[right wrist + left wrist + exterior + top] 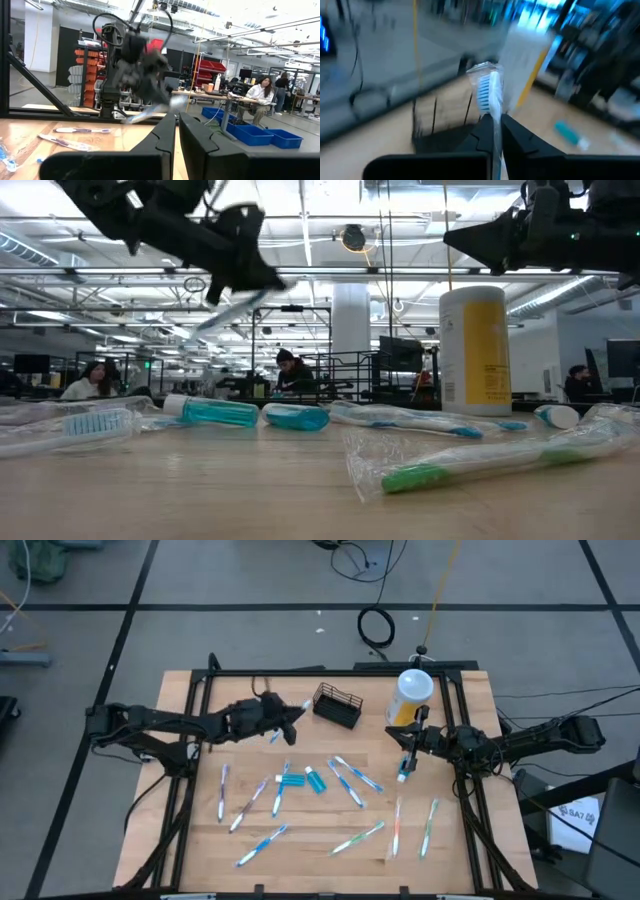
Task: Pick & Place toothbrushing station
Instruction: Put the blue toothbrush into the black wire organizer
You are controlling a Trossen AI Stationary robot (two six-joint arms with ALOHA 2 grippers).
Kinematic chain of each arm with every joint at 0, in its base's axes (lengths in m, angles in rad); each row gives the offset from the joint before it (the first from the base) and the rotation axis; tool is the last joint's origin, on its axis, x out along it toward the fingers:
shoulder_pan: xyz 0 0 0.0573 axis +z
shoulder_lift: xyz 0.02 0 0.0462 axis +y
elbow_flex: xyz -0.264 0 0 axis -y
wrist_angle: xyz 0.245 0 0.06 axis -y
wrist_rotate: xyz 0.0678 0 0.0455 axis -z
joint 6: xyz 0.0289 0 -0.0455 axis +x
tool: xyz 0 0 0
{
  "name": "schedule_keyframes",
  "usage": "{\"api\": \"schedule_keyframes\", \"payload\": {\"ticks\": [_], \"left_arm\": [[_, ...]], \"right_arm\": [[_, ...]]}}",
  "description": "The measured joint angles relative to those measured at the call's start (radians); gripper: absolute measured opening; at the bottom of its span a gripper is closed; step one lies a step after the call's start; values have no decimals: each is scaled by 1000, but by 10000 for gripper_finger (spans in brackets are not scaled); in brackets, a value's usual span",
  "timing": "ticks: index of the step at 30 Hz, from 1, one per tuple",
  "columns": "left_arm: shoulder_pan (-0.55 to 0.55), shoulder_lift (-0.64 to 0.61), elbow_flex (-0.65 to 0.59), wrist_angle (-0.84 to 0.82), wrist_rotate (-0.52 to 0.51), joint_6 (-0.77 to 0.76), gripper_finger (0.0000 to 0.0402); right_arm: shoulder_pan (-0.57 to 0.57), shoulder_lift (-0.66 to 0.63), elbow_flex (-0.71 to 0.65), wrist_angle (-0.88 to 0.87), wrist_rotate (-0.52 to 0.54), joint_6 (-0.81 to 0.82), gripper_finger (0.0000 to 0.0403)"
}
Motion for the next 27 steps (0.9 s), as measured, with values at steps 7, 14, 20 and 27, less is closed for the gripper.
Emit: {"api": "schedule_keyframes", "payload": {"ticks": [7,14,20,27], "left_arm": [[-4,21,0,331,68,154,19],[25,133,1,608,79,291,7],[94,301,20,863,89,383,16],[179,481,196,899,243,314,13]], "right_arm": [[0,0,0,3,0,0,20],[0,0,0,4,0,-5,20],[0,0,0,2,0,-2,20],[0,0,0,2,0,-8,20]]}}
